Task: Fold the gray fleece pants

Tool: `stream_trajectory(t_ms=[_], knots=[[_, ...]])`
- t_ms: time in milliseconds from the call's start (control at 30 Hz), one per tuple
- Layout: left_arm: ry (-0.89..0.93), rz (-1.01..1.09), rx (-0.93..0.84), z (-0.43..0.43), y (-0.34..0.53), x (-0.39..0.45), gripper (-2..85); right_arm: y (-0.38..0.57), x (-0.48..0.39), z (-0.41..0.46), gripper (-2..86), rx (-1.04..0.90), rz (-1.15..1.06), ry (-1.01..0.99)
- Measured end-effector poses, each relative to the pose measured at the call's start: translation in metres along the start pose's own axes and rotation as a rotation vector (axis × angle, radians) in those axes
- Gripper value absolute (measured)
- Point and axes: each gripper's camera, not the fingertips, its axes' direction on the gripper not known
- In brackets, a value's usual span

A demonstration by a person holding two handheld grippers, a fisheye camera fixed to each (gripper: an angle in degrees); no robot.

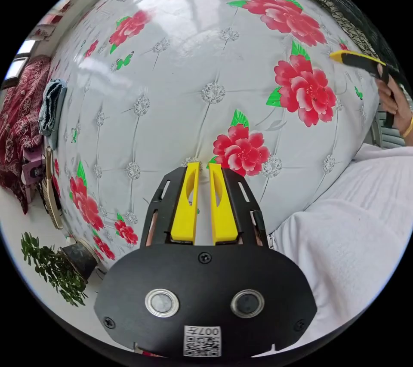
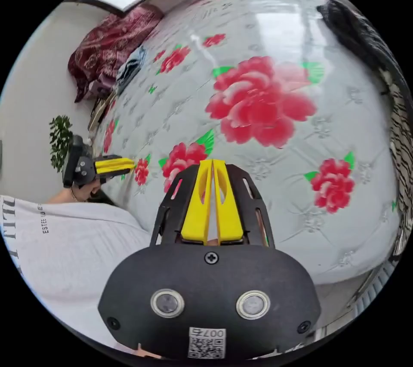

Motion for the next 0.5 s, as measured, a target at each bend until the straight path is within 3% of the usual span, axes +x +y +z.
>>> stream_trajectory(t_ms=[67, 167, 267, 333, 433, 500], knots=[[-0.055, 0.033, 0.009, -0.002, 0.001, 0.009, 3.7, 0.015, 0.089, -0.107, 2.0, 0.321, 0.219, 0.217], [-0.077, -0.003, 0.000, -0.005, 0.001, 0.011, 3.6, 0.033, 0.172, -0.227, 4.6, 0.542, 0.423, 0.543], [-0.078, -0.059, -0.016, -0.006, 0.001, 0.008, 3.3, 0.028, 0.231, -0.294, 7.3, 0.491, 0.543, 0.747], [-0.080, -0.086, -0.018, -0.007, 0.003, 0.006, 2.9, 0.018, 0.258, -0.302, 7.8, 0.375, 0.572, 0.719], [-0.099, -0.089, -0.020, -0.008, 0.009, 0.005, 2.2, 0.007, 0.297, -0.269, 7.0, 0.153, 0.692, 0.448], [-0.098, -0.101, -0.025, -0.008, 0.013, 0.001, 1.8, 0.011, 0.285, -0.252, 5.8, 0.195, 0.688, 0.442]])
